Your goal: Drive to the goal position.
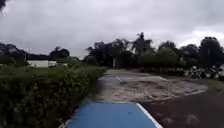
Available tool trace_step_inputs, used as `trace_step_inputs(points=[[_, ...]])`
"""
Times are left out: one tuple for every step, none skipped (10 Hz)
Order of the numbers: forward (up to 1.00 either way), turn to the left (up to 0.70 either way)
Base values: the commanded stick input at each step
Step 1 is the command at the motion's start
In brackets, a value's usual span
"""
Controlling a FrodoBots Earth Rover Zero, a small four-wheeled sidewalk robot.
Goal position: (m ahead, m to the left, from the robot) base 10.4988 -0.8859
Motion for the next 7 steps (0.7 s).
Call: trace_step_inputs(points=[[0.5,0.0],[0.5,0.0],[0.5,0.0],[0.5,0.0],[0.5,0.0],[0.5,0.0],[0.5,0.0]])
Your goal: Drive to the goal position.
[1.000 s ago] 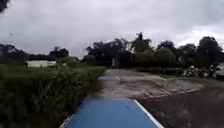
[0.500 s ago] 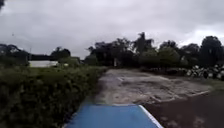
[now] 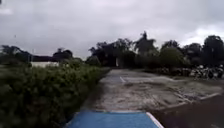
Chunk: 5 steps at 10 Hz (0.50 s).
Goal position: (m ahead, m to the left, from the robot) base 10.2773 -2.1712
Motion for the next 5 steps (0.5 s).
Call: trace_step_inputs(points=[[0.5,0.0],[0.5,0.0],[0.5,0.0],[0.5,0.0],[0.5,0.0]])
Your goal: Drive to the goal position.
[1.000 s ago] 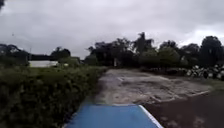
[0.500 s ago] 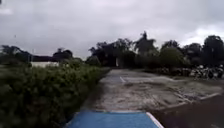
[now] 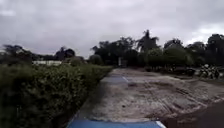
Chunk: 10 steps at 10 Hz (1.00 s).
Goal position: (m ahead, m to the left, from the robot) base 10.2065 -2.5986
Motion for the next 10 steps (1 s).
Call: trace_step_inputs(points=[[0.5,0.0],[0.5,0.0],[0.5,0.0],[0.5,0.0],[0.5,0.0],[0.5,0.0],[0.5,0.0],[0.5,0.0],[0.5,-0.19],[0.5,-0.41]])
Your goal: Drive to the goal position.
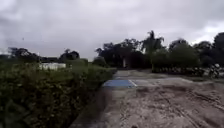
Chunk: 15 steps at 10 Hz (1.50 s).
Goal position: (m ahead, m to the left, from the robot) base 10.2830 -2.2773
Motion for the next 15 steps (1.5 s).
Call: trace_step_inputs(points=[[0.5,-0.44],[0.5,-0.27],[0.5,0.0],[0.5,0.0],[0.5,0.0],[0.5,0.0],[0.5,0.0],[0.5,0.0],[0.5,0.0],[0.5,0.0],[0.5,0.0],[0.5,0.0],[0.5,0.0],[0.5,0.0],[0.5,0.0]])
